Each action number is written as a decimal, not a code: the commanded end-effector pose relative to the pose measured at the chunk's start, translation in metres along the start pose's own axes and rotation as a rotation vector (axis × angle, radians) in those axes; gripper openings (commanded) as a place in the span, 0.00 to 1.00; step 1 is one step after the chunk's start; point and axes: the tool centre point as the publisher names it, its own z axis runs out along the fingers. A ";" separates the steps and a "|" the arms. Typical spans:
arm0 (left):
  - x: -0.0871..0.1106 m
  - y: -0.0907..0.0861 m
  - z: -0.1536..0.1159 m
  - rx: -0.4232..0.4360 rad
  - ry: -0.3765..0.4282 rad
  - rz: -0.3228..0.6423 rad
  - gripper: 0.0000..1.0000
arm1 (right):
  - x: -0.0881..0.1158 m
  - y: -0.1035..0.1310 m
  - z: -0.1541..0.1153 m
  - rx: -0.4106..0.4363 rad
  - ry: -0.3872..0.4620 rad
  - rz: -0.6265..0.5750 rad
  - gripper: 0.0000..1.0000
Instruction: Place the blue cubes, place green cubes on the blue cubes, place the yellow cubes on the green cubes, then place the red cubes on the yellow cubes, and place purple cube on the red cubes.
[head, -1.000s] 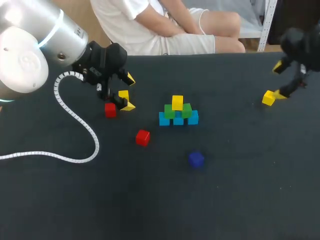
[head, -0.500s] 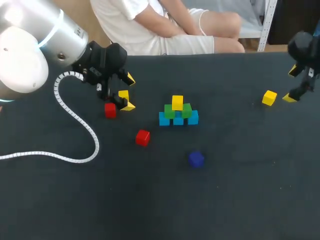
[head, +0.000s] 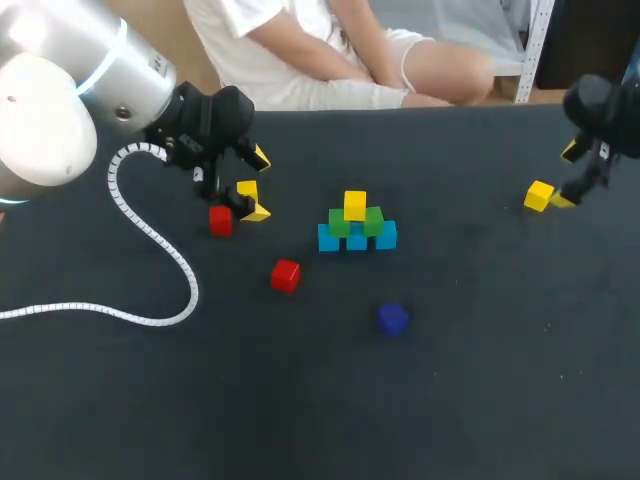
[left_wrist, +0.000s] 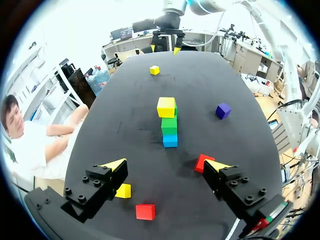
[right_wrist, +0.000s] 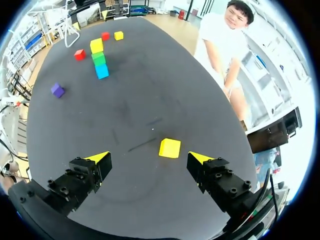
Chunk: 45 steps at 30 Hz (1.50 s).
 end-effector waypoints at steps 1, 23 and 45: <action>0.001 0.000 0.000 0.001 -0.001 0.001 1.00 | 0.000 -0.006 -0.001 -0.046 -0.003 0.003 1.00; 0.001 0.000 0.000 0.001 -0.001 0.001 1.00 | 0.000 -0.002 0.004 -0.061 0.044 0.006 1.00; 0.001 0.000 0.000 0.001 -0.001 0.001 1.00 | 0.013 -0.014 0.038 -0.060 0.149 0.118 1.00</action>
